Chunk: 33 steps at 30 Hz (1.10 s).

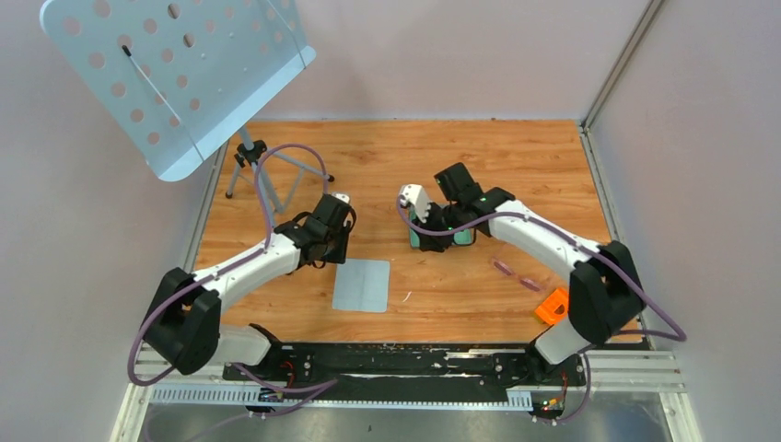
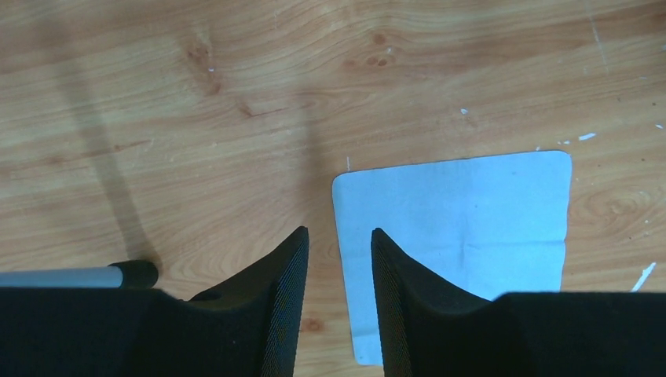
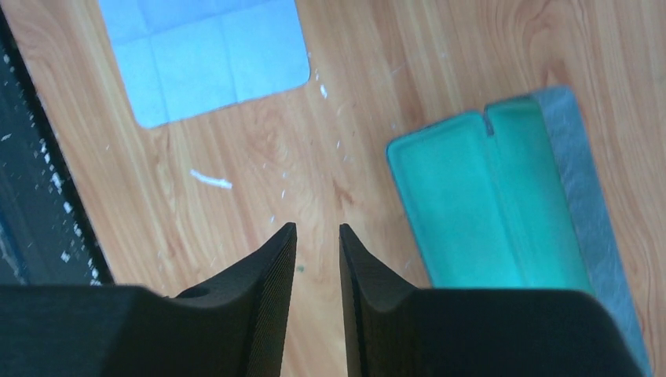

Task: Organize the sunglasses
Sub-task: Fold the glasses cleaning cloth at the center of the board.

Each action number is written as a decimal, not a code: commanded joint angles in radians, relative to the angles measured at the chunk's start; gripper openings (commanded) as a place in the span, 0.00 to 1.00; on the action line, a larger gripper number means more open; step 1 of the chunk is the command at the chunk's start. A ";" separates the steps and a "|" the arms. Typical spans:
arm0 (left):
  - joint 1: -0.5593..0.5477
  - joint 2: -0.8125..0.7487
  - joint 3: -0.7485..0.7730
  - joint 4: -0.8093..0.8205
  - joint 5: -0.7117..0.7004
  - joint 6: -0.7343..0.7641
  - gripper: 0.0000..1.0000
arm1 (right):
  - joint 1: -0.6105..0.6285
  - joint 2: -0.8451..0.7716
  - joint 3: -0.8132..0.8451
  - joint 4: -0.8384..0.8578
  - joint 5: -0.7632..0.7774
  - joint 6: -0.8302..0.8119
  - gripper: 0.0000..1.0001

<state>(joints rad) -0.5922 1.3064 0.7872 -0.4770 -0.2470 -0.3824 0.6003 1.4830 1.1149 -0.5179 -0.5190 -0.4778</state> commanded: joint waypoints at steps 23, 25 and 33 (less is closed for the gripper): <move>0.136 0.195 -0.076 0.183 0.161 -0.060 0.33 | 0.113 0.335 0.202 0.111 -0.054 0.125 0.27; 0.137 0.211 -0.075 0.184 0.161 -0.062 0.32 | 0.116 0.331 0.199 0.111 -0.059 0.132 0.27; 0.137 0.187 -0.085 0.196 0.128 -0.064 0.26 | 0.124 0.321 0.187 0.111 -0.060 0.135 0.27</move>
<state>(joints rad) -0.4648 1.4876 0.7296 -0.2840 -0.0978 -0.4389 0.7048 1.8057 1.3041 -0.4099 -0.5583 -0.3576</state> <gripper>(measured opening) 0.281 0.274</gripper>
